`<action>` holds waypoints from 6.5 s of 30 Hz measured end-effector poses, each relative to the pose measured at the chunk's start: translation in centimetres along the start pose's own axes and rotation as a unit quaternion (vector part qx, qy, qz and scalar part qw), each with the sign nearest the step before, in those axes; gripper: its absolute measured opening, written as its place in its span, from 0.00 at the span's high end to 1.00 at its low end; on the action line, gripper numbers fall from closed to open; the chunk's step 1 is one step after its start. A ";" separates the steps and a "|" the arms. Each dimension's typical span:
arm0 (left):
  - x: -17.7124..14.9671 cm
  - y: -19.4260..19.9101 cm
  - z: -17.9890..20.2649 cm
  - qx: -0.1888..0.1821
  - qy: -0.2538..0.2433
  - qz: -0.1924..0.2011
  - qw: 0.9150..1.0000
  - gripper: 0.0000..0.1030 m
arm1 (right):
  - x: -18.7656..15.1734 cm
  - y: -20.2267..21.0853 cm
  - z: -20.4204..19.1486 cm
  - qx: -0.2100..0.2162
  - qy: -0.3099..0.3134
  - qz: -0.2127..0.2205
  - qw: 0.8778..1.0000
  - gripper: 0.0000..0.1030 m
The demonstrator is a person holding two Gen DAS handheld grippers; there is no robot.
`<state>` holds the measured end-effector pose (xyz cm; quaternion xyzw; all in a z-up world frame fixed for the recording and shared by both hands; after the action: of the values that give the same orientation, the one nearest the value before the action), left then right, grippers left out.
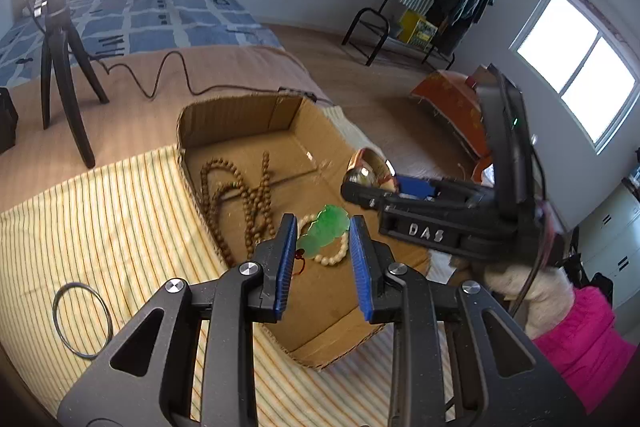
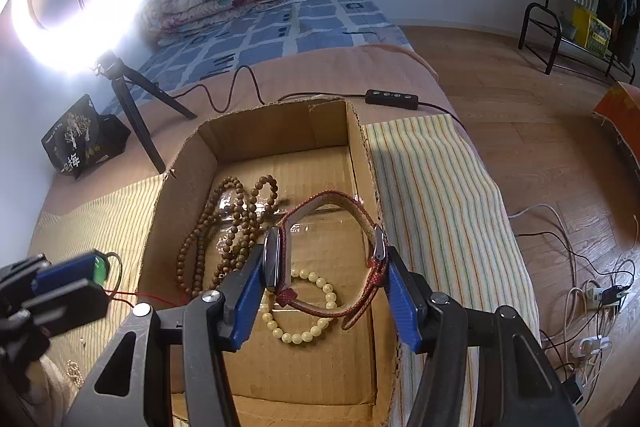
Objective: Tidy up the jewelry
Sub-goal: 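Carry the pendant and watch into the cardboard box and open both tools, then move both tools back toward the pearls on the sheet, then grasp the pearl strand with the left tool while the right tool grasps a pearl earring, then carry the pearl strand and earring into the box and open both tools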
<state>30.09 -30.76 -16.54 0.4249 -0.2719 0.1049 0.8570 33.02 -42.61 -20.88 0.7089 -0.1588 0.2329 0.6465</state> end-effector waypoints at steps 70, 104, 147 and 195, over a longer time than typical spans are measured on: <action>-17.5 17.8 -18.9 0.199 -0.005 -0.038 0.979 0.56 | -10.4 3.7 -25.4 0.113 0.206 -0.015 0.972 0.24; -20.9 12.7 -20.5 0.228 -0.019 -0.097 0.969 0.53 | -13.4 -2.3 -28.7 0.119 0.260 -0.082 0.955 0.65; -13.9 18.9 -18.7 0.175 0.057 0.023 0.983 0.93 | -5.1 6.3 -25.1 0.120 0.202 0.038 0.971 0.93; -0.8 3.8 0.8 0.036 -0.044 0.055 0.997 0.93 | 4.5 4.4 -2.1 0.033 0.037 0.083 0.995 0.93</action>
<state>27.62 -29.00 -14.06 0.4440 -0.3279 0.1426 0.8216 34.21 -40.71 -14.66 0.7054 -0.1856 0.3171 0.6062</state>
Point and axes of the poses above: each gripper's, at about its wrist camera, not at the fingertips, and y roughly against the way its jaws point, z to its right, x to its top, the point moved 10 cm from there along -y, roughly the way its jaws point, and after that the axes turned 9 degrees about y, right-handed, at the moved point
